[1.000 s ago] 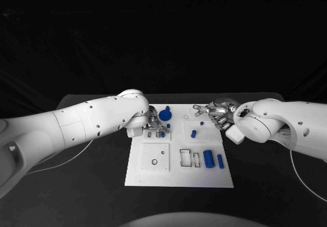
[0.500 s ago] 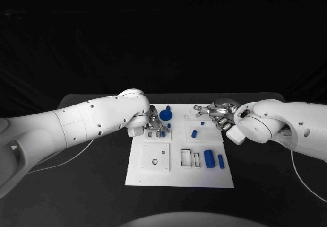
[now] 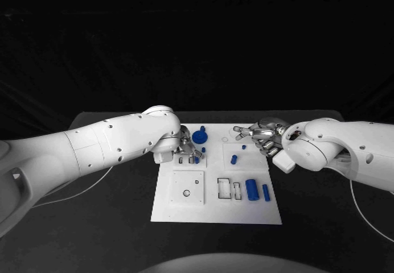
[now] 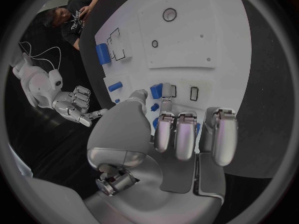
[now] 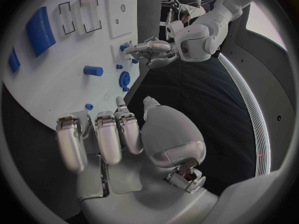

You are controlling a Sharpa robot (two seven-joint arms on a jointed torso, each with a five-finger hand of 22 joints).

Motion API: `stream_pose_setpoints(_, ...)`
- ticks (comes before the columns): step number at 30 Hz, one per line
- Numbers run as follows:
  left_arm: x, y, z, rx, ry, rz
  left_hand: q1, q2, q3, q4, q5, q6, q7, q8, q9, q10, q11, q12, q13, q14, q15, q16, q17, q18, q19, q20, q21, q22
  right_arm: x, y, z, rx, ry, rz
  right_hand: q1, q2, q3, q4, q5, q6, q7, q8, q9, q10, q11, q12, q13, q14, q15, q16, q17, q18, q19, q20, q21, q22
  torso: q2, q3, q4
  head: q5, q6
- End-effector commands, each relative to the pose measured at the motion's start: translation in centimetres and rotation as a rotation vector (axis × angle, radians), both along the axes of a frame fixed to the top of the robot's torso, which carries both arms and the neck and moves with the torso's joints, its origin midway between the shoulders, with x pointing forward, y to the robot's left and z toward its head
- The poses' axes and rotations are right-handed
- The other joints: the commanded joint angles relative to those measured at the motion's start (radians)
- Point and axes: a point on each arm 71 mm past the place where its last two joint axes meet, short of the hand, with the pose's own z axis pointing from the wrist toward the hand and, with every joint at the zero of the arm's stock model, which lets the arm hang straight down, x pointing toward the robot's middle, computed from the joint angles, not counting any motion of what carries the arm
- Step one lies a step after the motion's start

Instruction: Assemble the parts on the task board

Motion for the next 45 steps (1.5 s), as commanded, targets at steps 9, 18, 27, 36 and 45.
stream_pose_setpoints(9,-0.10,-0.46,0.03,-0.016,0.005,-0.015,0.021,0.001,0.007,0.002,0.006,-0.006,-0.001,0.004,0.013,0.106,-0.006,0.002,0.263,0.104,-0.006,0.003,0.263,-0.015,0.105,-0.007,0.002,0.263,-0.05,0.12,-0.12,-0.009,0.007,0.015,-0.001,0.009,-0.006,0.002,0.003,-0.003,0.002,0.005,0.001,0.105,0.008,0.004,0.263,0.106,0.008,0.004,0.263,-0.007,0.105,0.004,0.004,0.264,0.000,-0.0005,0.0003,-0.001,0.000)
stream_pose_setpoints(18,-0.10,-0.55,0.02,-0.014,0.007,-0.017,0.079,0.006,0.025,-0.002,0.010,-0.023,-0.004,0.021,0.048,0.106,-0.009,0.002,0.263,0.104,-0.009,0.003,0.263,-0.015,0.105,-0.009,0.002,0.263,-0.05,0.16,-0.13,-0.009,0.007,0.014,-0.001,0.009,-0.006,0.002,0.003,-0.003,0.002,0.005,0.001,0.105,0.008,0.004,0.263,0.106,0.008,0.004,0.263,-0.007,0.105,0.004,0.004,0.264,0.000,-0.0001,-0.0001,-0.001,-0.001)
stream_pose_setpoints(27,-0.06,-0.52,0.01,-0.012,0.008,-0.015,0.124,0.007,0.041,-0.003,0.017,-0.034,-0.007,0.032,0.071,0.106,-0.011,0.002,0.263,0.104,-0.011,0.003,0.263,-0.015,0.105,-0.011,0.002,0.263,-0.05,0.16,-0.14,-0.010,0.008,0.014,-0.001,0.009,-0.006,0.002,0.003,-0.003,0.002,0.005,0.001,0.105,0.008,0.004,0.263,0.106,0.008,0.004,0.263,-0.007,0.105,0.004,0.004,0.264,0.000,0.0001,-0.0002,-0.003,-0.001)
stream_pose_setpoints(36,0.06,-0.43,-0.01,-0.010,0.008,-0.012,0.128,0.011,0.044,-0.001,0.017,-0.035,-0.007,0.034,0.075,0.106,-0.011,0.002,0.263,0.104,-0.011,0.003,0.263,-0.015,0.105,-0.011,0.002,0.263,-0.04,0.12,-0.16,-0.011,0.009,0.013,-0.002,0.011,-0.008,0.002,0.003,-0.004,0.002,0.006,0.001,0.105,0.008,0.004,0.263,0.106,0.008,0.004,0.263,-0.007,0.105,0.004,0.004,0.264,0.000,0.0004,-0.0002,-0.002,0.000)
stream_pose_setpoints(45,0.09,-0.44,-0.01,-0.016,0.008,-0.017,0.191,0.003,0.084,-0.006,0.110,-0.046,-0.010,0.046,0.105,0.106,-0.015,0.002,0.263,0.104,-0.015,0.003,0.263,-0.015,0.105,-0.015,0.002,0.263,-0.05,0.01,-0.20,-0.013,0.012,0.010,-0.002,0.011,-0.008,0.002,0.003,-0.004,0.002,0.006,0.001,0.105,0.008,0.004,0.263,0.106,0.008,0.004,0.263,-0.007,0.105,0.004,0.004,0.264,0.000,0.0000,-0.0002,-0.004,0.001)
